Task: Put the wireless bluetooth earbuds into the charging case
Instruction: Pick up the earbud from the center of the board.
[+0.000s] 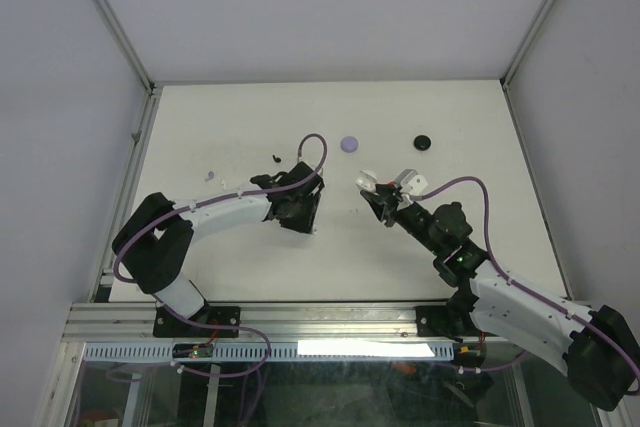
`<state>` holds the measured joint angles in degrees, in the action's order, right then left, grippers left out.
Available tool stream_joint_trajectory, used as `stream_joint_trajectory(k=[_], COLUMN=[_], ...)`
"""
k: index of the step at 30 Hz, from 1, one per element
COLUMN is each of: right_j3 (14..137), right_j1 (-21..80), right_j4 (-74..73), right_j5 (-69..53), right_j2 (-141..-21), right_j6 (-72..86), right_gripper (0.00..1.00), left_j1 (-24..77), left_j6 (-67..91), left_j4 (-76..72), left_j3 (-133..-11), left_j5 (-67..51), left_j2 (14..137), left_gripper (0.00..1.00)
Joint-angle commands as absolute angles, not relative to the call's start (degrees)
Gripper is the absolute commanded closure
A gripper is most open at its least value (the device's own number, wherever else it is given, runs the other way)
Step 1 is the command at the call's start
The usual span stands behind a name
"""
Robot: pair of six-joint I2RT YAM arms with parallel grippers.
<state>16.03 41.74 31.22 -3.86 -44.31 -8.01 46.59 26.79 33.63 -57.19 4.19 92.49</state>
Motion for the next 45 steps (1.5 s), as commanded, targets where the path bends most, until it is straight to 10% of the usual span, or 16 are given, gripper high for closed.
stream_joint_trajectory(k=[1, 45], right_j3=[15.8, 14.2], right_j1=[41.8, 41.8], right_j4=[33.5, 30.7], right_j5=[-3.7, 1.5], right_j2=[-44.3, -38.2], right_j6=[-7.7, -6.8], right_gripper=[0.96, 0.96], left_j1=[47.2, 51.8], left_j6=[28.1, 7.3], left_j4=[30.8, 26.5], left_j3=[-58.2, -66.5], left_j5=[4.1, 5.3], left_j2=[93.0, 98.0], left_gripper=[0.69, 0.54])
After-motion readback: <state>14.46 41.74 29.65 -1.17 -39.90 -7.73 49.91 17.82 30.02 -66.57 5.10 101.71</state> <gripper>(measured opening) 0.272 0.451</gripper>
